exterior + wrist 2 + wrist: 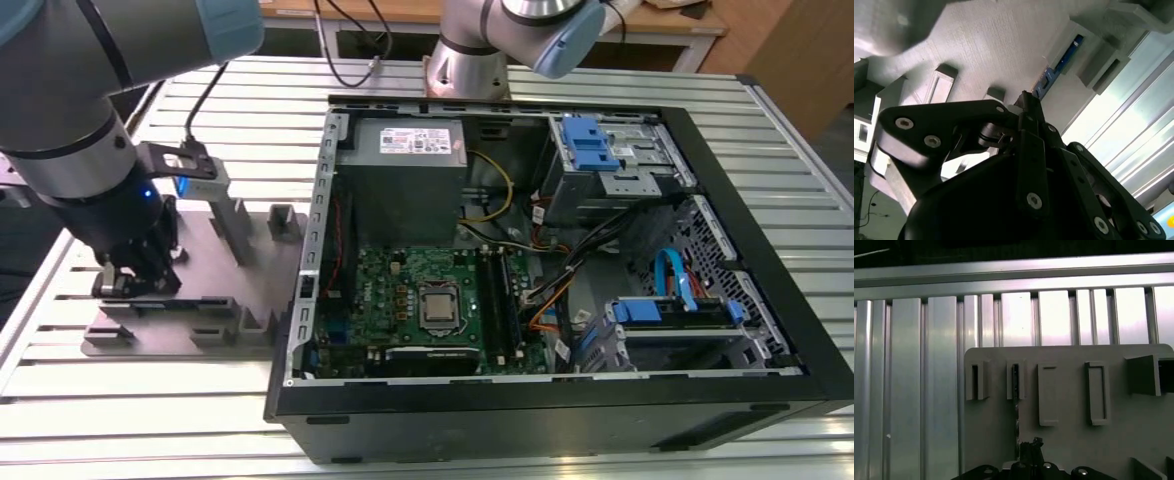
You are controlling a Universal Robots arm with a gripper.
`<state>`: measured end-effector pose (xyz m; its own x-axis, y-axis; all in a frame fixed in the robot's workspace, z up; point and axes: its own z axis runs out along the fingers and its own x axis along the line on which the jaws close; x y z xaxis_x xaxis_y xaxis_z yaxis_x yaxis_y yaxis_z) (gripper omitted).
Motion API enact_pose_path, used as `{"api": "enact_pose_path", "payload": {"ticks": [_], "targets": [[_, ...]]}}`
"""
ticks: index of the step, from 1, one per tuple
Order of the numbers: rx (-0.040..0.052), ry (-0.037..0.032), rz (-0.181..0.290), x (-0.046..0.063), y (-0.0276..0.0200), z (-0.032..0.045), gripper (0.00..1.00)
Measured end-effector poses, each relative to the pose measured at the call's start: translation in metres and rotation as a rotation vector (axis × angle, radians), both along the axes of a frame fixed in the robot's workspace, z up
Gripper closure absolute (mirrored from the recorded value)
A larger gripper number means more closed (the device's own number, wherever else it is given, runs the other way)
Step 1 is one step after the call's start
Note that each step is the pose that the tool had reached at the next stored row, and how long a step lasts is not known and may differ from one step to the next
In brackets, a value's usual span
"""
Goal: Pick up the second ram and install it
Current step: 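Pick up the second ram and move it above second insertion slot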
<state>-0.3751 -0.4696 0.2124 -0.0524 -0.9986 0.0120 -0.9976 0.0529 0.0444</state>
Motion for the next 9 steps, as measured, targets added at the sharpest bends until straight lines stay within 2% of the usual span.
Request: {"api": "enact_pose_path", "payload": {"ticks": [2, 4, 9], "targets": [[0.0104, 0.0, 0.001, 0.0, -0.0022, 0.0, 0.86], [0.0268, 0.0, 0.001, 0.0, -0.0048, -0.0002, 0.86], [0.0269, 0.0002, 0.004, 0.0, -0.0145, -0.001, 0.86]]}}
